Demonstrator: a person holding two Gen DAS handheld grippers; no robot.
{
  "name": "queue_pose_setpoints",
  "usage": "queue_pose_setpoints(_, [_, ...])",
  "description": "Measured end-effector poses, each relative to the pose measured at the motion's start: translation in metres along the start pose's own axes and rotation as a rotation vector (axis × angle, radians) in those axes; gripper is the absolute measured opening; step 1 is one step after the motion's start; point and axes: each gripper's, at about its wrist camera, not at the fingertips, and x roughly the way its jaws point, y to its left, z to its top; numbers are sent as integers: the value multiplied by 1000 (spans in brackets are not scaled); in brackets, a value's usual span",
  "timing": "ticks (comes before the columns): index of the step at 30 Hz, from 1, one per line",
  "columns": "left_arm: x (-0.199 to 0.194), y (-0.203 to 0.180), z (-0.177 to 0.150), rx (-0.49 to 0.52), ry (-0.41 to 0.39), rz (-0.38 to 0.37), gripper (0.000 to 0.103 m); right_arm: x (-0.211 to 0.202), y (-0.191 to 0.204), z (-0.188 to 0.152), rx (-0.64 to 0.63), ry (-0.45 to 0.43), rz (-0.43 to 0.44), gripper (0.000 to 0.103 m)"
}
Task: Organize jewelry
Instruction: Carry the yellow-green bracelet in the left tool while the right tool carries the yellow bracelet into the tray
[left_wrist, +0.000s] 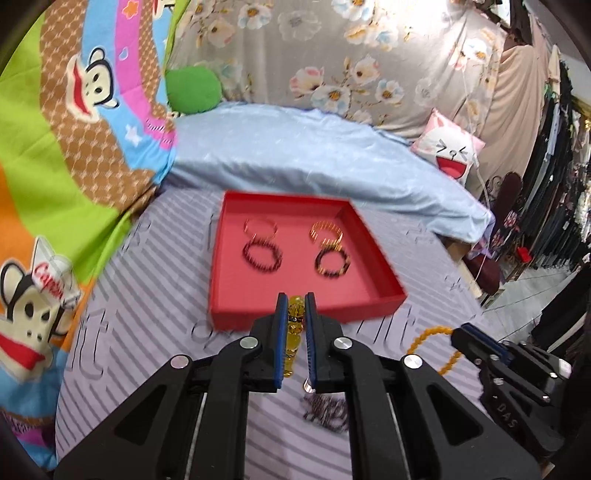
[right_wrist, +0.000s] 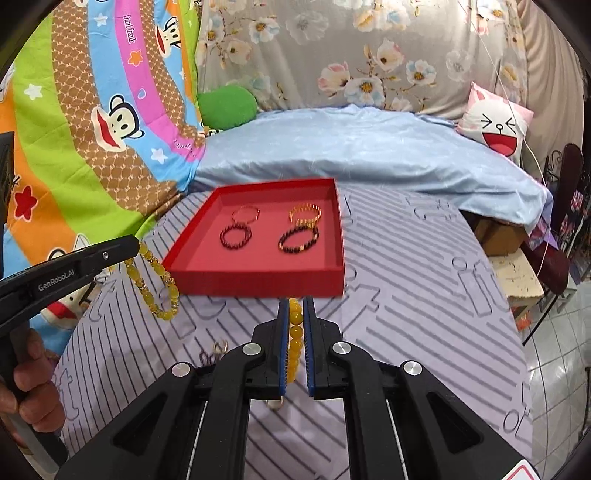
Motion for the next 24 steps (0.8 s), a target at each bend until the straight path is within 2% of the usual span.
queue_pose_setpoints(7, [20, -6, 44, -15, -37, -84, 9, 31, 7, 46, -32, -27, 2, 7])
queue_pose_setpoints(12, [48, 0, 63, -54, -14, -126, 9, 60, 16, 71, -33, -27, 26, 7])
queue_pose_setpoints(20, [107, 19, 51, -105, 93, -116, 9, 115, 15, 71, 91, 66, 150, 7])
queue_pose_setpoints(24, [134, 36, 34, -137, 161, -99, 9, 139, 11, 58, 106, 124, 137, 7])
